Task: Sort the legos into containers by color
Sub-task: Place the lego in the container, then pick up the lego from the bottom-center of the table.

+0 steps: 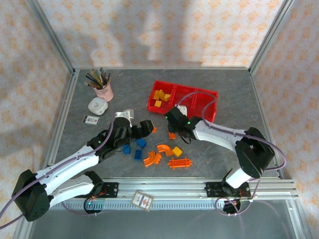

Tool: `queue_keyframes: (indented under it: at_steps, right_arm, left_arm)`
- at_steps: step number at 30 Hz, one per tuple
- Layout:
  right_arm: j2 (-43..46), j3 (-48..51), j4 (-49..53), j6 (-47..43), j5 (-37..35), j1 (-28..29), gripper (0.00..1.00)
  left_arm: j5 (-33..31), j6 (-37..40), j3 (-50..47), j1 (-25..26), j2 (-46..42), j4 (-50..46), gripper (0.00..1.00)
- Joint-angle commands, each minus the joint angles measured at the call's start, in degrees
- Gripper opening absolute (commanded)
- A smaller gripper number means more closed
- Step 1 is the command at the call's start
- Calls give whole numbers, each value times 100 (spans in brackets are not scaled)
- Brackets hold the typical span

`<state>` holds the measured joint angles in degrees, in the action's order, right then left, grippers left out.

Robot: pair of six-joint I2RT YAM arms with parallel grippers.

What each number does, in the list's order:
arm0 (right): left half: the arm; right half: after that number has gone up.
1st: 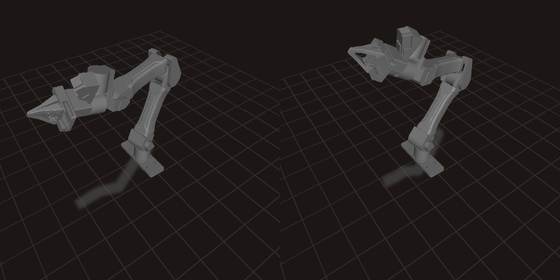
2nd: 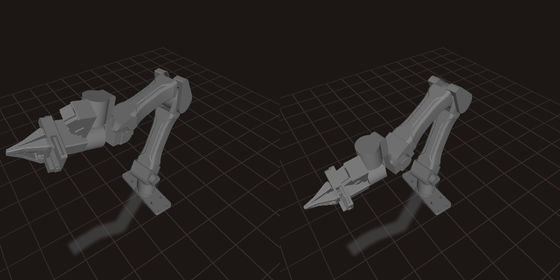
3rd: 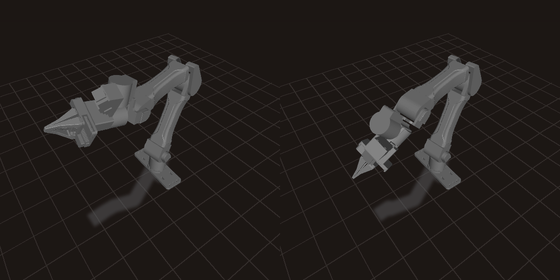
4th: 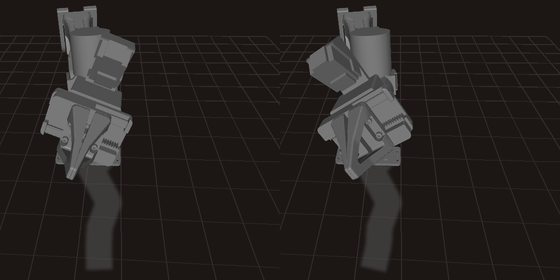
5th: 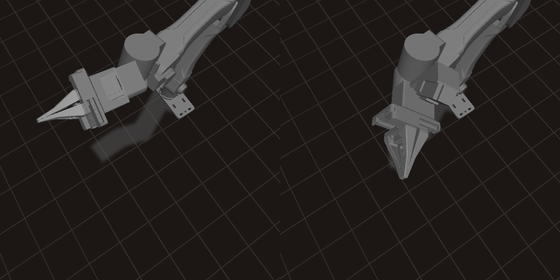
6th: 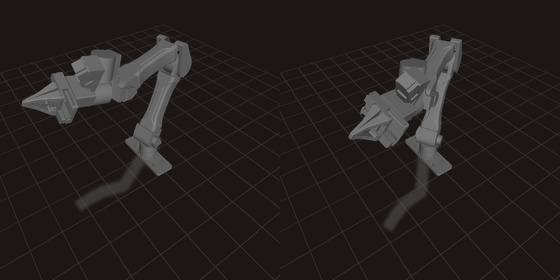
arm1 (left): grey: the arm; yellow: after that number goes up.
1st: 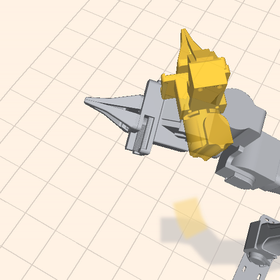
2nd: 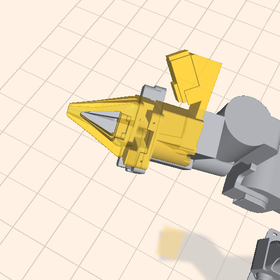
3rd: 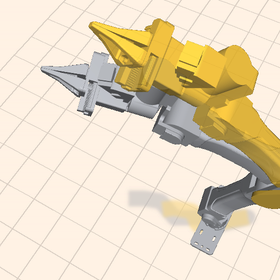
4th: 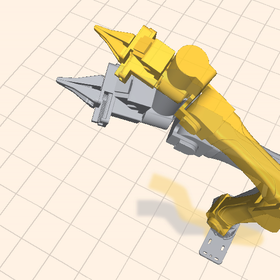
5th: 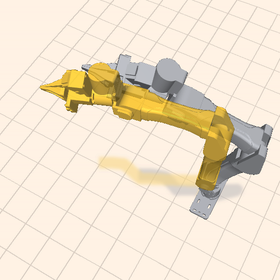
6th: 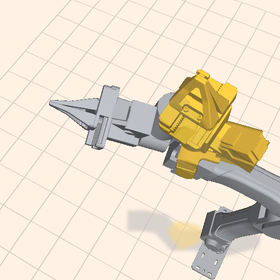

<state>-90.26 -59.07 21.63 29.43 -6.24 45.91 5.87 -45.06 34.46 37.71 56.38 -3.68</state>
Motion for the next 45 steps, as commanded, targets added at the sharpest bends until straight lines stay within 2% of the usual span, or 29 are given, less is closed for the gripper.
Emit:
queue_keyframes:
  at_steps: [1, 9, 17, 24, 29, 35, 39, 45]
  right_arm:
    - [-393, -618, -32, -382, -211, -68, 32]
    - [-1706, -2345, 34, -845, -204, -512, 32]
    - [-2714, -3521, 282, -1138, -359, -852, 35]
    - [-2762, -3866, 412, -1252, -334, -908, 49]
    - [-2315, -3593, 445, -1240, -277, -867, 52]
    - [-1225, -2276, 105, -1102, -68, -698, 57]
    - [-545, -1395, 26, -919, 166, -648, 59]
    - [271, -237, 70, -547, 97, -464, 63]
  left_arm:
    - [-207, 138, 189, -198, -135, -185, 99]
    - [27, 155, 217, -740, -125, -100, 99]
    - [132, 186, 228, -914, -83, -46, 99]
    - [202, 208, 286, -924, -23, -49, 99]
    - [273, 234, 363, -924, -4, -93, 99]
    - [512, 199, 335, -838, 5, -104, 99]
    - [477, 191, 320, -625, 8, -166, 99]
    - [364, 62, 233, -272, 9, -194, 99]
